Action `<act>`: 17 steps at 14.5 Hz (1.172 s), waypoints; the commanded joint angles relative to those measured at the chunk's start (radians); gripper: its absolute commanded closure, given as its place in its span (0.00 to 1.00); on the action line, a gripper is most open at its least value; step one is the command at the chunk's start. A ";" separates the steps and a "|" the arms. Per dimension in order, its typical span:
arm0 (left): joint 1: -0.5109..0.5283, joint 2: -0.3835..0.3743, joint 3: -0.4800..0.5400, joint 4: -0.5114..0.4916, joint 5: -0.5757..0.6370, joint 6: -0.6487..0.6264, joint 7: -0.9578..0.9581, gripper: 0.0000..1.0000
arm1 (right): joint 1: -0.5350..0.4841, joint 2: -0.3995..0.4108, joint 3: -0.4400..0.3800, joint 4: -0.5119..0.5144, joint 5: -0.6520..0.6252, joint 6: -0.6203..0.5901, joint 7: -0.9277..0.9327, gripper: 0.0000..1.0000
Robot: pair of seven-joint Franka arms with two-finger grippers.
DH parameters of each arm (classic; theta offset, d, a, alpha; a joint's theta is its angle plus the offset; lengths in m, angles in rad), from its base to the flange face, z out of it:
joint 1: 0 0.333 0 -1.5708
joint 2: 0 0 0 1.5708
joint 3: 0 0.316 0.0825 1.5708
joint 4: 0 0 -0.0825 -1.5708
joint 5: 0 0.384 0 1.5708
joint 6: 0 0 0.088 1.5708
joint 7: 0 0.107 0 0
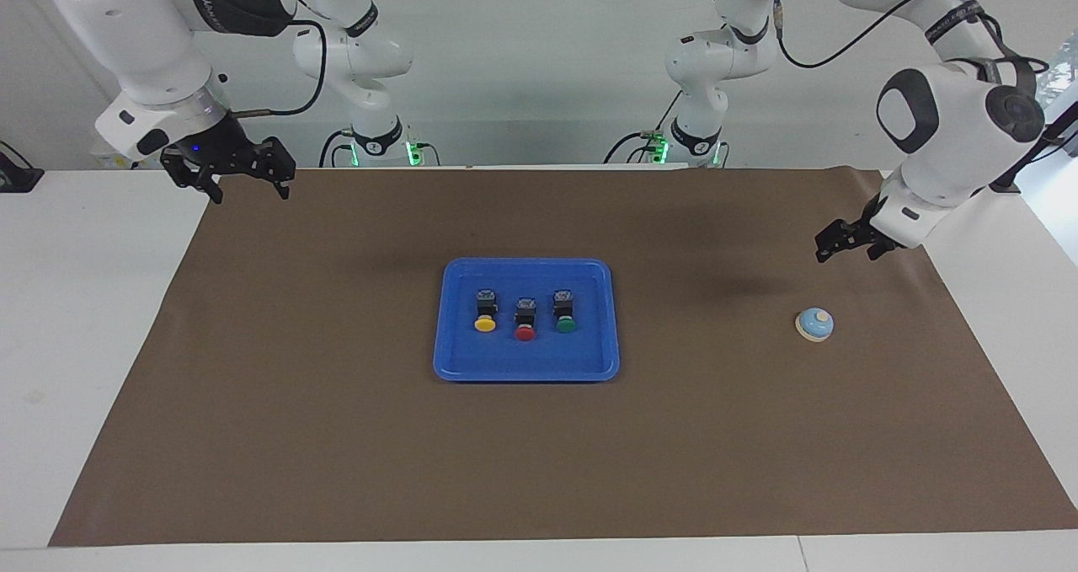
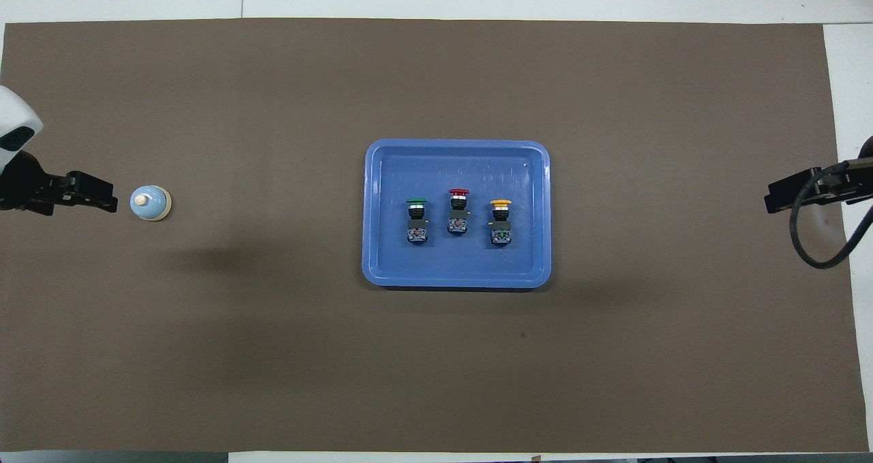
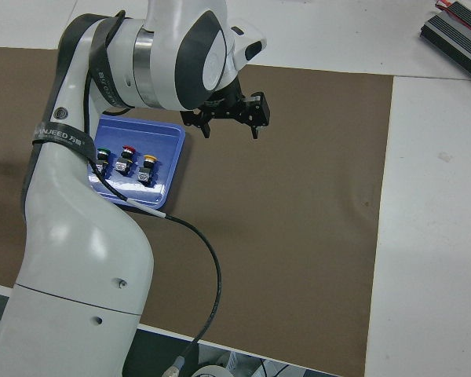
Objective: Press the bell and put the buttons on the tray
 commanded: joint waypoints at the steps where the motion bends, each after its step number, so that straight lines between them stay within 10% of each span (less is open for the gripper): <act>1: -0.010 -0.069 0.006 -0.012 0.014 -0.080 0.007 0.00 | -0.004 -0.014 0.003 -0.013 0.005 -0.009 -0.017 0.00; 17: -0.100 -0.012 0.017 0.131 0.059 -0.166 0.010 0.00 | -0.007 -0.014 0.003 -0.013 0.005 -0.009 -0.017 0.00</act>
